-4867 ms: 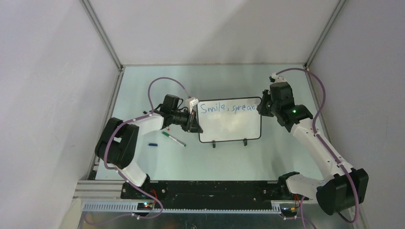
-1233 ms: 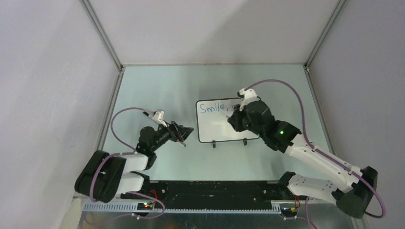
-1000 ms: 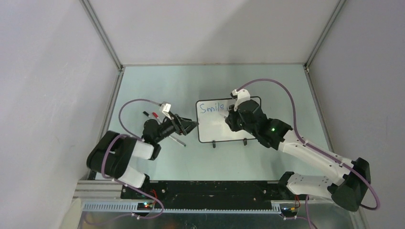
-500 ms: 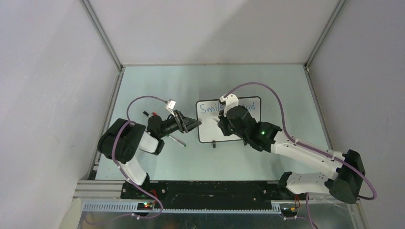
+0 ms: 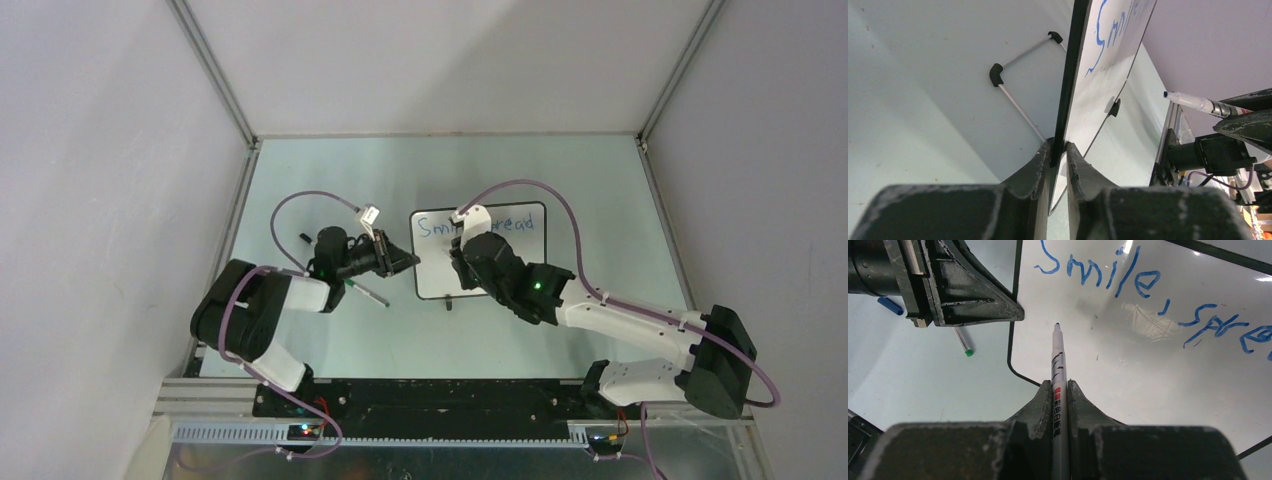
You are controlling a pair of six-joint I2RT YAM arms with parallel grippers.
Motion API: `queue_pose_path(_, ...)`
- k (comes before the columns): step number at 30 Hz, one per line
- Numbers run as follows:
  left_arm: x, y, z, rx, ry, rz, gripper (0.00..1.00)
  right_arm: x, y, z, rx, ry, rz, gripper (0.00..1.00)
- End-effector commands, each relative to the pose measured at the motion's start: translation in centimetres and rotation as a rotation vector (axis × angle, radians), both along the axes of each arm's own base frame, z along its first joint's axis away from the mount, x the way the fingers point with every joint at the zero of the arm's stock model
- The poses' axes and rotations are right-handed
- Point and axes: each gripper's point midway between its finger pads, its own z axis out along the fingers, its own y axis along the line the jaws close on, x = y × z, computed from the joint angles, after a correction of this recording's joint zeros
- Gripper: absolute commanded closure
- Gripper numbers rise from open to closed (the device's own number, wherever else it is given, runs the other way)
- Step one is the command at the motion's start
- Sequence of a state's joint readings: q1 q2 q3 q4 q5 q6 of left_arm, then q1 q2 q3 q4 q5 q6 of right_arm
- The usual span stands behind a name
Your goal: Write a sentence on the whiteboard
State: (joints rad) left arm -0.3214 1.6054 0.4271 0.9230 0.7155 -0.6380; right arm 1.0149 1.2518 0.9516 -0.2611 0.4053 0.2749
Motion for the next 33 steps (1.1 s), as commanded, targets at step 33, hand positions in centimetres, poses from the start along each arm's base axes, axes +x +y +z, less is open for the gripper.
queue_pose_path(33, 0.2, 1.2, 0.1, 0.127, -0.066, 0.05, 1.0, 0.2, 1.4, -0.7, 0.001, -0.045, -0.039, 1.0)
